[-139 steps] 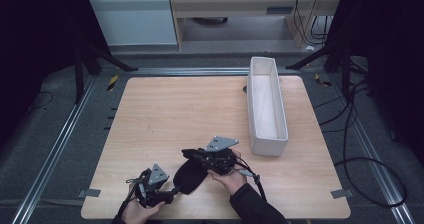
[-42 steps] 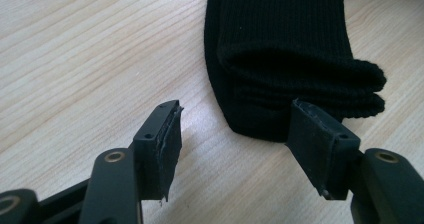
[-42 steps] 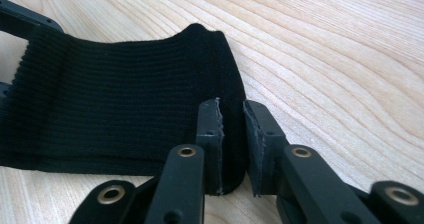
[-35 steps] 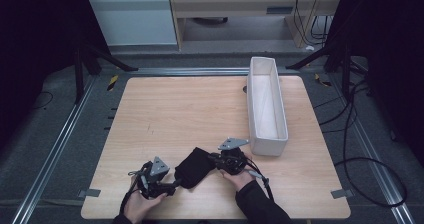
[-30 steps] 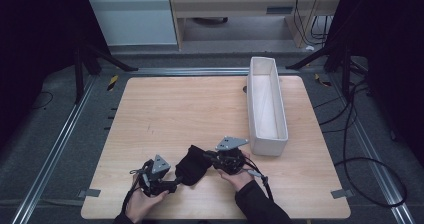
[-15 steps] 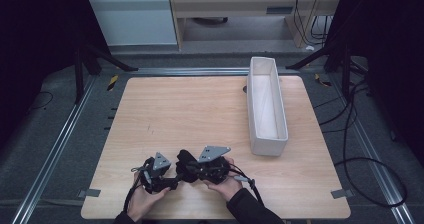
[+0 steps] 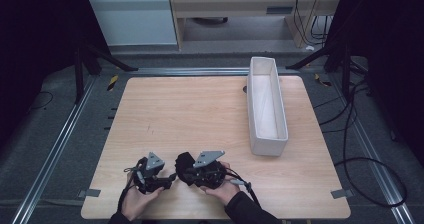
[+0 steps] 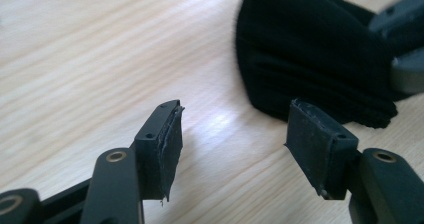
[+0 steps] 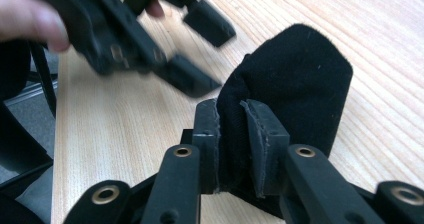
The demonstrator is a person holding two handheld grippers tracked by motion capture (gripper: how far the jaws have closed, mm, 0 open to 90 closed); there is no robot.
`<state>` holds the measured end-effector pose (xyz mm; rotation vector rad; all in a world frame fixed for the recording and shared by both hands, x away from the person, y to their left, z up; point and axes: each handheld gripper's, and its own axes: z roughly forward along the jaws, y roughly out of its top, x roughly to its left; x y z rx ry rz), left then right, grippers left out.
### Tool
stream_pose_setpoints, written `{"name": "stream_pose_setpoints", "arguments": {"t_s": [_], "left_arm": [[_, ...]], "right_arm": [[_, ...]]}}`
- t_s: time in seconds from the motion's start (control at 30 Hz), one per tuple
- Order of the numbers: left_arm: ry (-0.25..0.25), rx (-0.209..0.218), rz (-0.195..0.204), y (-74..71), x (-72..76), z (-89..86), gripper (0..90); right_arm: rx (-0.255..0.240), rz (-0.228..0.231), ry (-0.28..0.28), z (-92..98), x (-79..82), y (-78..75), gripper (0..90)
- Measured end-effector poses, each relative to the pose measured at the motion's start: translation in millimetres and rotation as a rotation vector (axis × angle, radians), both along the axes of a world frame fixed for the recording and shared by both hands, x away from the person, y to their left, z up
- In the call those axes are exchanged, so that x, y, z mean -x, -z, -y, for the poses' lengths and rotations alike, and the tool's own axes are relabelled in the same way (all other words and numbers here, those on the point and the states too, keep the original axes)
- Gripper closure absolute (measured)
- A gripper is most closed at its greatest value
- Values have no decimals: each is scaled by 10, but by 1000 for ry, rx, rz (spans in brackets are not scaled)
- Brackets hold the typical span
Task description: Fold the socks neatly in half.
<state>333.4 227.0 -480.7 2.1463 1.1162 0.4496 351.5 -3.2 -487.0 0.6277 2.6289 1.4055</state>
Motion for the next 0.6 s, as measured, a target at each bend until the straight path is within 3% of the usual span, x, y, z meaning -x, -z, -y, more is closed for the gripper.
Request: {"name": "stream_pose_setpoints", "arguments": {"t_s": [0.07, 0.13, 0.33, 0.4, 0.6], "left_arm": [[-30, 45, 16, -107, -31, -81, 364], [-46, 63, 27, -167, -59, -98, 359], [-16, 110, 40, -356, -240, 58, 348], [-5, 109, 34, -370, -287, 144, 342], [14, 45, -7, -276, -385, 284, 326]], "right_arm": [[-3, -3, 0, -13, 5, 11, 719], [2, -2, 3, -33, 23, 12, 688], [9, 9, 8, -63, 62, 11, 621], [9, 11, 10, -67, 68, 11, 613], [9, 8, 14, -69, 88, 9, 583]]}}
